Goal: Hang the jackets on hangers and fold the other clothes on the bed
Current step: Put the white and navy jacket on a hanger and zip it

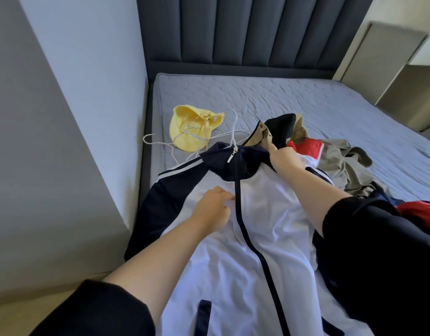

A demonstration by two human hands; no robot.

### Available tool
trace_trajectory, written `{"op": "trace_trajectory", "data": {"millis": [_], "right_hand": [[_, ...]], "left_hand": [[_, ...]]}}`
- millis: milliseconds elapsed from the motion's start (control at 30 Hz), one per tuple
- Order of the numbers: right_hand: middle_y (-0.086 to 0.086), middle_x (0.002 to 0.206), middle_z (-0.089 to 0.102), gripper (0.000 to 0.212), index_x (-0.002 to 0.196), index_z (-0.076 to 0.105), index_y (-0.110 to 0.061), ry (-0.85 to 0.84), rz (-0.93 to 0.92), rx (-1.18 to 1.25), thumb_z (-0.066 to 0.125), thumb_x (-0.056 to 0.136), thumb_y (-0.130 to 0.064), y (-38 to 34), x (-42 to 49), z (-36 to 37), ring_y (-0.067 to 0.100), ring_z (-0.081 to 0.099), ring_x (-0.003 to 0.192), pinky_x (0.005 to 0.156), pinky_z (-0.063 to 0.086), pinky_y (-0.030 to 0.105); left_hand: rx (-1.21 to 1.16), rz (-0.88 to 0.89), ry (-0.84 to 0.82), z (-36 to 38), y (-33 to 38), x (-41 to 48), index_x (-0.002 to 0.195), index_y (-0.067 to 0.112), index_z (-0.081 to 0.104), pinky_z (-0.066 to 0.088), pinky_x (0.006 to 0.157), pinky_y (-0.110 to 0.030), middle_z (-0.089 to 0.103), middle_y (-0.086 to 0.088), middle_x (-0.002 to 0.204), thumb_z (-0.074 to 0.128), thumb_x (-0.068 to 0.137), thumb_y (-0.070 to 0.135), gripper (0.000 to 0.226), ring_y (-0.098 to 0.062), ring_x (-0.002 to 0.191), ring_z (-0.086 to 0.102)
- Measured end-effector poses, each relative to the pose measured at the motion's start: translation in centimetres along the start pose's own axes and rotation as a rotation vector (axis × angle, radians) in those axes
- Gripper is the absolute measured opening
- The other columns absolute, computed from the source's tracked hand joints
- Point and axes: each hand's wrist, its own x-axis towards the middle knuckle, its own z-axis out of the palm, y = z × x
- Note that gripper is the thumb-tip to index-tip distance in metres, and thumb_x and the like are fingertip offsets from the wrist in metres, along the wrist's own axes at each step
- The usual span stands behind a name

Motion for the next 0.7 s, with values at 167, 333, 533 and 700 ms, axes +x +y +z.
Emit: {"op": "trace_trajectory", "data": {"millis": [167, 333, 533, 700], "right_hand": [[-0.003, 0.047, 0.038, 0.051, 0.045, 0.037, -0.017, 0.121, -0.106, 0.257, 0.05, 0.089, -0.04, -1.8, -2.0, -3.9, 0.022, 0.042, 0.054, 0.068, 0.033, 0.033], [0.0, 0.047, 0.027, 0.045, 0.044, 0.027, -0.015, 0.247, -0.153, 0.415, 0.053, 0.079, -0.023, -2.6, -5.4, -9.0, 0.018, 0.026, 0.045, 0.05, 0.021, 0.029], [-0.003, 0.044, 0.017, 0.045, 0.046, 0.02, -0.018, 0.345, -0.185, 0.582, 0.052, 0.077, -0.021, -2.9, -9.8, -14.7, 0.017, 0.017, 0.046, 0.051, 0.02, 0.028], [-0.003, 0.047, 0.022, 0.043, 0.05, 0.023, -0.018, 0.374, -0.303, 0.618, 0.049, 0.083, -0.022, -3.9, -12.5, -18.4, 0.016, 0.021, 0.048, 0.057, 0.026, 0.032]], "left_hand": [[-0.169, -0.049, 0.521, -4.7, 2.3, -1.5, 0.093, 0.008, 0.065, 0.038, 0.076, -0.028, 0.055, -0.003, 0.1, 0.041, 0.091, 0.002, 0.025, -0.023, 0.097, 0.052], [-0.014, 0.131, 0.948, -10.7, 6.9, -3.7, 0.106, 0.0, 0.058, 0.042, 0.091, -0.04, 0.057, -0.014, 0.108, 0.056, 0.089, 0.005, 0.018, -0.032, 0.103, 0.05], [0.101, 0.06, 0.483, -17.1, 10.7, -6.4, 0.121, 0.023, 0.054, 0.043, 0.075, -0.031, 0.061, 0.003, 0.108, 0.061, 0.088, 0.036, 0.036, -0.023, 0.098, 0.058], [0.087, -0.016, 0.494, -21.9, 15.0, -8.1, 0.071, 0.018, 0.063, 0.036, 0.058, -0.028, 0.053, 0.004, 0.065, 0.067, 0.085, 0.032, 0.02, -0.022, 0.072, 0.053]]}}
